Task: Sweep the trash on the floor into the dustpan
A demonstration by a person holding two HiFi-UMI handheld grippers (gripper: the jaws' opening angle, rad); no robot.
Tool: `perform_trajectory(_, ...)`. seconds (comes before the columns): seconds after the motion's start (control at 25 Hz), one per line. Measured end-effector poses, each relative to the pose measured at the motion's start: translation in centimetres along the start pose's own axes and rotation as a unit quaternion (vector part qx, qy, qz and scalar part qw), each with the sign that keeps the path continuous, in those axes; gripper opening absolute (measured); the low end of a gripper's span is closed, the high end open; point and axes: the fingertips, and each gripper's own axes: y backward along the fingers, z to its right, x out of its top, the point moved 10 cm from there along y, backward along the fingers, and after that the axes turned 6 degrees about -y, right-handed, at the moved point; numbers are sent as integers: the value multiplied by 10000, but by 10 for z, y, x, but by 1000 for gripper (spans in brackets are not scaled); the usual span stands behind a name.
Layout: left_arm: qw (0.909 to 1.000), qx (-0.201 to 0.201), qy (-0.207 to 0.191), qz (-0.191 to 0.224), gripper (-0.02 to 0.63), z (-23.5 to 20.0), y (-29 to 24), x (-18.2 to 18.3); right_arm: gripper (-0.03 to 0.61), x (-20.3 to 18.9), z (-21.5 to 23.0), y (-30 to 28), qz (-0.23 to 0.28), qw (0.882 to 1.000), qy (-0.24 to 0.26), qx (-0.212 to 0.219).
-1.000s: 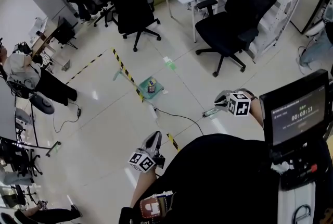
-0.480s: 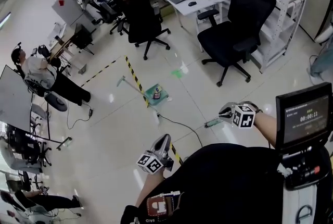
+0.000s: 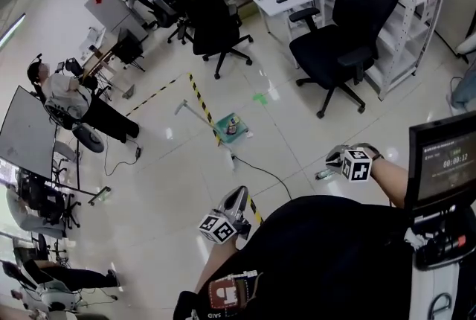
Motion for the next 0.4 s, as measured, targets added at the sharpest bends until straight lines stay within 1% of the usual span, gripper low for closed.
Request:
perform_trajectory(0.12, 9999, -71, -96, 108, -2, -7, 10, 5, 26, 9, -1, -1, 18, 10000, -21, -36)
perform_trajectory(0.24, 9999, -21, -107, 83, -2, -14, 23, 4, 26, 21, -4, -4, 52, 10000, 6, -12)
perform_trajectory(0.4, 9998, 89, -62, 137, -2, -27, 73, 14, 26, 66, -33, -11, 76, 9999, 98, 27)
